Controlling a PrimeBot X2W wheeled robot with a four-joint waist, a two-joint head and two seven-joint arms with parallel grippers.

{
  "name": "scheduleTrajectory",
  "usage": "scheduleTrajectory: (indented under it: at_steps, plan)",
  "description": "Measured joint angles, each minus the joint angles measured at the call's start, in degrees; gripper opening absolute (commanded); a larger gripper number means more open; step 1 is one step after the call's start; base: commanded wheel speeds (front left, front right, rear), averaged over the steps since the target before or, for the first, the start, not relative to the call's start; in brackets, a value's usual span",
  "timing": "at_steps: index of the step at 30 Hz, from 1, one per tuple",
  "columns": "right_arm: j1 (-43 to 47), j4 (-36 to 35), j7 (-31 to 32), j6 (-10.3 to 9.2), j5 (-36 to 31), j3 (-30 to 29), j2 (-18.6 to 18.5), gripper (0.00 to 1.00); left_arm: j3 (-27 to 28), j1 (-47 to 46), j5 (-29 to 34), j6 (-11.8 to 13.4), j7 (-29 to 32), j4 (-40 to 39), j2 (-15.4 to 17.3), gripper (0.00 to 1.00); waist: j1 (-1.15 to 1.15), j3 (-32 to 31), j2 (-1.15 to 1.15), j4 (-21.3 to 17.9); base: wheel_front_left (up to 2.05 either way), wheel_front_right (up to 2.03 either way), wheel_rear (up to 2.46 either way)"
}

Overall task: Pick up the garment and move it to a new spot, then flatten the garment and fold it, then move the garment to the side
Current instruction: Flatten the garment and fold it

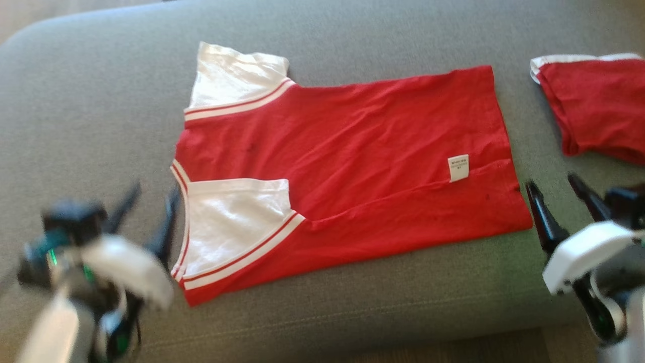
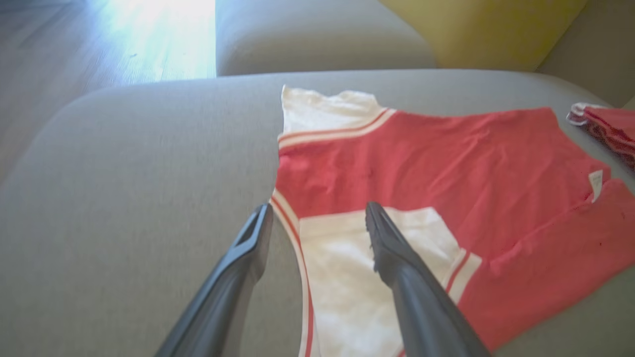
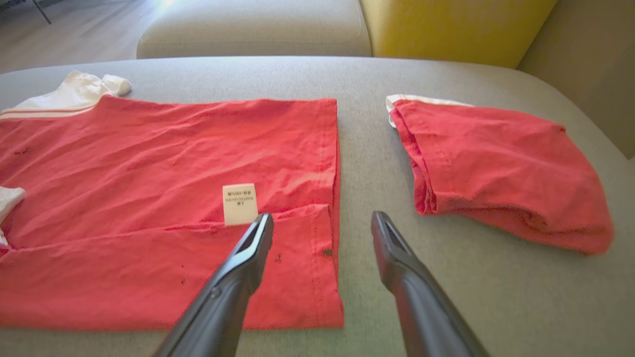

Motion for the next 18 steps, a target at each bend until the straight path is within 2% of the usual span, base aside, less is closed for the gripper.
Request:
scheduleTrajectory:
  at_steps: [3, 6, 13, 18]
  plan:
    - [-2.94, 0.21, -1.51, 0.0, -0.81, 1.16, 0.6, 1.0, 0.29, -9.1, 0.29, -0.27, 1.48, 0.46, 0.41, 1.0, 0.0, 1.3, 0.0, -0.67, 0.0, 0.0, 0.0]
    - [-6.2, 1.99, -3.69, 0.0, -1.25, 3.07, 1.56, 1.0, -0.89, -18.68, 0.14, -2.8, 3.81, 4.39, 0.7, 1.0, 0.0, 3.08, 0.0, -1.3, 0.0, 0.0, 0.0]
    - [-11.94, 5.78, -8.25, 0.0, 0.0, 8.13, 3.07, 1.0, -3.34, -40.44, 0.15, -7.23, 9.06, 21.48, 2.69, 1.0, 0.01, 8.69, 0.0, -3.67, 0.0, 0.0, 0.0]
    - [-12.49, 6.67, -9.68, 0.0, 0.01, 8.68, 3.07, 1.0, -5.53, -49.71, -0.45, -8.26, 12.57, 31.41, 3.22, 1.0, 0.01, 11.69, 0.0, -5.41, 0.0, 0.0, 0.0]
